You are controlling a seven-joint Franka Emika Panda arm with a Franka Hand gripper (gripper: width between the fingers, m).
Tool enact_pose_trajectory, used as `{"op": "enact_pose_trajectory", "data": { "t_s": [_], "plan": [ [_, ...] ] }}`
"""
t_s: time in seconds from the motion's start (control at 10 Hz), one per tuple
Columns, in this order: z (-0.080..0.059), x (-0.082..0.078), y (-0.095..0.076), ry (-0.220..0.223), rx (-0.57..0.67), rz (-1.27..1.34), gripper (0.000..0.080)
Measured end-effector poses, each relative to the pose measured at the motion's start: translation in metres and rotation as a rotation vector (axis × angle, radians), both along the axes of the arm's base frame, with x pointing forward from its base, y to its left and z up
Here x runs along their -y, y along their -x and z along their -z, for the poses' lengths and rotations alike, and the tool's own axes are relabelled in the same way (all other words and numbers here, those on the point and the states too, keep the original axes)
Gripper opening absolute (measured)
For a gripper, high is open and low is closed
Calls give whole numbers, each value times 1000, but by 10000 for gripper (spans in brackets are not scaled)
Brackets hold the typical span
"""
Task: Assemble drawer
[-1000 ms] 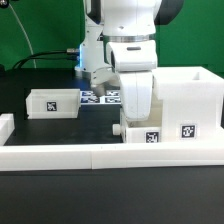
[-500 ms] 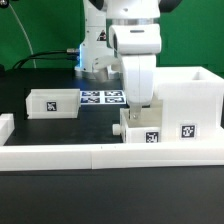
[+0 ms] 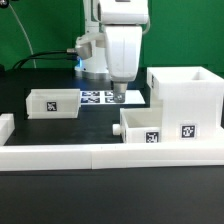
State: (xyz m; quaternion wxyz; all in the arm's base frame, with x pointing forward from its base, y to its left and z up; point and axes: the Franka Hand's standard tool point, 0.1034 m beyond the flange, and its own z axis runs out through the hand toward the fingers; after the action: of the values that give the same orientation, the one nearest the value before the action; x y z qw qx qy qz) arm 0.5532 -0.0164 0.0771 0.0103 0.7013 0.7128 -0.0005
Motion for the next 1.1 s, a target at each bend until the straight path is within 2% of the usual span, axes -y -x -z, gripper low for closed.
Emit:
{"op": "enact_pose_trajectory", "data": {
  "t_s": [0.1,0.4,0.6,0.9,1.0,1.1],
  "plan": [
    [0,9,0,1,-2,-2,649],
    [4,12,2,-11,-2,-15,649],
    [25,28,6,-101,-20,-27,649],
    [46,38,14,-221,-40,-39,649],
    [51,37,14,-245,-43,-31,649],
    [54,30,15,-249,-49,-15,649]
  ]
}}
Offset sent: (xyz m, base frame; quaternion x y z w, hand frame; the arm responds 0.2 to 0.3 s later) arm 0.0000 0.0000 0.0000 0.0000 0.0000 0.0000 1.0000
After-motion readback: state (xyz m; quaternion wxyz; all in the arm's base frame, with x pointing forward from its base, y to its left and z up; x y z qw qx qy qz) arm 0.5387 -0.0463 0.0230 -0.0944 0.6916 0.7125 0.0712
